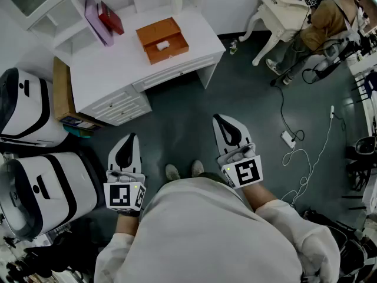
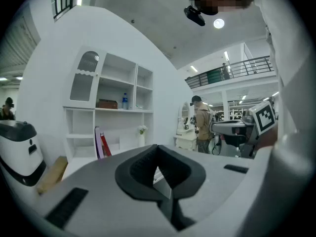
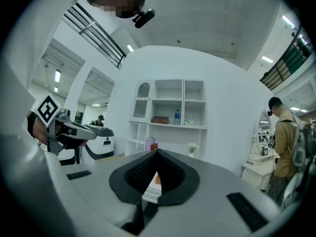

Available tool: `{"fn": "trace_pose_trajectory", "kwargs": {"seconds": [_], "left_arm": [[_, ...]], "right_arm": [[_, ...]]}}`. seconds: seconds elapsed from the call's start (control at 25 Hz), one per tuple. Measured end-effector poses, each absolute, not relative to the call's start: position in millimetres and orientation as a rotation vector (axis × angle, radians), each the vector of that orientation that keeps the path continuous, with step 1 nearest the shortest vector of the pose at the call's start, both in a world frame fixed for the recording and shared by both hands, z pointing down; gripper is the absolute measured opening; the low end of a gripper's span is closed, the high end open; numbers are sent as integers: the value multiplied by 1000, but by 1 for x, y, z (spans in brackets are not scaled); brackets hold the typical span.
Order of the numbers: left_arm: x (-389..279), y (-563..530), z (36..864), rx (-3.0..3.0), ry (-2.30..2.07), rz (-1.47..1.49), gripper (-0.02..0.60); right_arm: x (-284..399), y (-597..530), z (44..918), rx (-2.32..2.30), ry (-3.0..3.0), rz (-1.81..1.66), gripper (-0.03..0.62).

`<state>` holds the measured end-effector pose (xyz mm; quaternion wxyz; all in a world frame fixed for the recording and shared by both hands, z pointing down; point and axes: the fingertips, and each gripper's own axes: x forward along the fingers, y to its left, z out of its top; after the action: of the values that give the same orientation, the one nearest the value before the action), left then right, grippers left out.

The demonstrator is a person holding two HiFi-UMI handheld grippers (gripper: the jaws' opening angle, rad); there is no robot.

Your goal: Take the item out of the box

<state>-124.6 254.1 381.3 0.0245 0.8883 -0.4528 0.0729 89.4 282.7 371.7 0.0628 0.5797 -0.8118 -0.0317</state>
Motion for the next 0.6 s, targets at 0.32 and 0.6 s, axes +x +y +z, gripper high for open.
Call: {"fn": "trace_pose_trajectory", "kwargs": {"seconds": [0.32, 0.6], "left_arm": [[-123, 257, 386, 2743, -1398, 240, 8], [-122, 261, 386, 2737, -1407, 243, 8]], "right_arm": [[89, 281, 366, 1764, -2492, -176, 23], [90, 282, 367, 1749, -2495, -167, 23]]}}
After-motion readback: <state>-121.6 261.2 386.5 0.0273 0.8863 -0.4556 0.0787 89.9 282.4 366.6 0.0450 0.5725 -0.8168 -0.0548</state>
